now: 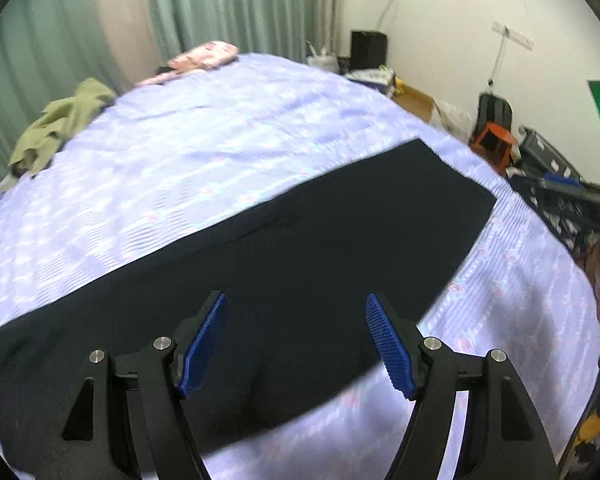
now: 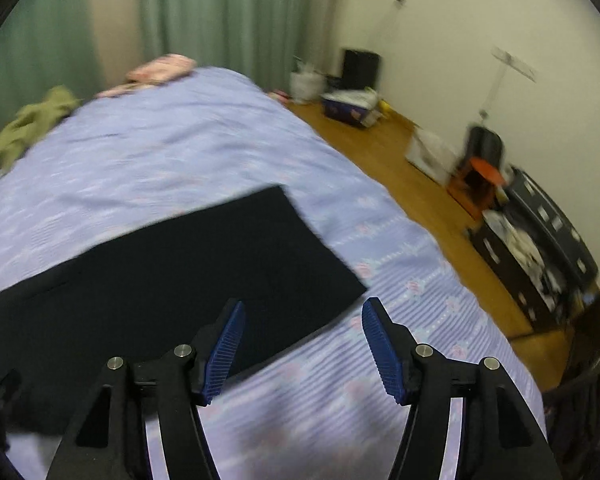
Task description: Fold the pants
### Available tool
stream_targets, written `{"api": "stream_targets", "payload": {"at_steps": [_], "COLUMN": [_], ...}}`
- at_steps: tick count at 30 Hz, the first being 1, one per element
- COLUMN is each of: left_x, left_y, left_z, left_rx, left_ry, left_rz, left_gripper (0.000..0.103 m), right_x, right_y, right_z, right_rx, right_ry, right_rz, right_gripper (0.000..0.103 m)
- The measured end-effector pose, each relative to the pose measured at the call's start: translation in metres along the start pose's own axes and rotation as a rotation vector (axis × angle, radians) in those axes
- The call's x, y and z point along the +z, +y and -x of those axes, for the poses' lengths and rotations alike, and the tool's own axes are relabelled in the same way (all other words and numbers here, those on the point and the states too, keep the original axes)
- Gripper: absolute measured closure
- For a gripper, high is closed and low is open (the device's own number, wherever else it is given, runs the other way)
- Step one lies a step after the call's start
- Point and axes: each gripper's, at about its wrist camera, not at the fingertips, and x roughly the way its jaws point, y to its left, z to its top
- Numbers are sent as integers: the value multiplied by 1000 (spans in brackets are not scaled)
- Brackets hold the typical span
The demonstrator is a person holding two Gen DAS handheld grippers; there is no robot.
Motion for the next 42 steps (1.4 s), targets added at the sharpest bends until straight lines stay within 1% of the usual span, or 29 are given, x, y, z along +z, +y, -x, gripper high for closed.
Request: {"api": "stream_targets", "payload": {"at_steps": [1, 3, 4, 7, 8, 9, 11, 14, 17, 20, 22, 24, 25, 27, 30, 33, 34, 36, 37, 40, 42], "left_x": [-6, -21, -31, -66, -81, -92, -121, -155, -181, -196, -205, -212, -214, -218, -218, -216, -215, -212, -211, -207, -204], "left_y": [7, 22, 30, 55, 65, 73, 91, 109, 122, 127, 131, 132, 133, 136, 142, 147, 148, 147, 146, 144, 142], "left_z": [17, 52, 71, 126, 145, 159, 192, 227, 245, 239, 225, 203, 195, 173, 139, 108, 96, 73, 61, 33, 18], "left_rx": [3, 12, 24, 82, 112, 131, 163, 200, 202, 189, 185, 194, 199, 205, 221, 218, 218, 209, 217, 226, 223], "left_ry": [-8, -20, -25, -41, -45, -45, -57, -77, -95, -92, -87, -67, -61, -41, -24, -16, -6, 3, 7, 13, 14], "left_rz": [19, 58, 76, 113, 125, 136, 157, 146, 101, 47, 16, -25, -39, -72, -132, -204, -230, -277, -308, -380, -412], "left_gripper": [32, 31, 30, 27, 25, 25, 25, 25, 25, 25, 25, 28, 31, 32, 33, 37, 40, 41, 41, 45, 47], "right_x": [-4, -9, -15, -35, -41, -51, -64, -85, -102, -115, -125, -137, -144, -155, -170, -177, -178, -180, -182, -184, -185], "right_y": [8, 26, 39, 73, 80, 92, 110, 137, 166, 188, 205, 220, 227, 240, 255, 266, 268, 275, 280, 287, 290], "right_z": [18, 47, 71, 123, 134, 152, 175, 213, 240, 248, 246, 240, 235, 227, 202, 175, 165, 148, 142, 120, 104], "right_rx": [37, 93, 129, 191, 204, 228, 254, 317, 359, 389, 417, 437, 447, 461, 480, 498, 492, 483, 489, 488, 492], "right_ry": [-5, -14, -19, -33, -38, -43, -35, -34, -15, 2, 25, 39, 53, 76, 116, 138, 141, 168, 175, 189, 215], "right_rz": [18, 44, 66, 126, 136, 149, 160, 172, 195, 219, 250, 285, 307, 341, 368, 354, 353, 361, 366, 378, 371], "right_gripper": [38, 38, 38, 38, 38, 38, 38, 38, 38, 38, 38, 38, 38, 38, 38, 38, 38, 38, 38, 38, 38]}}
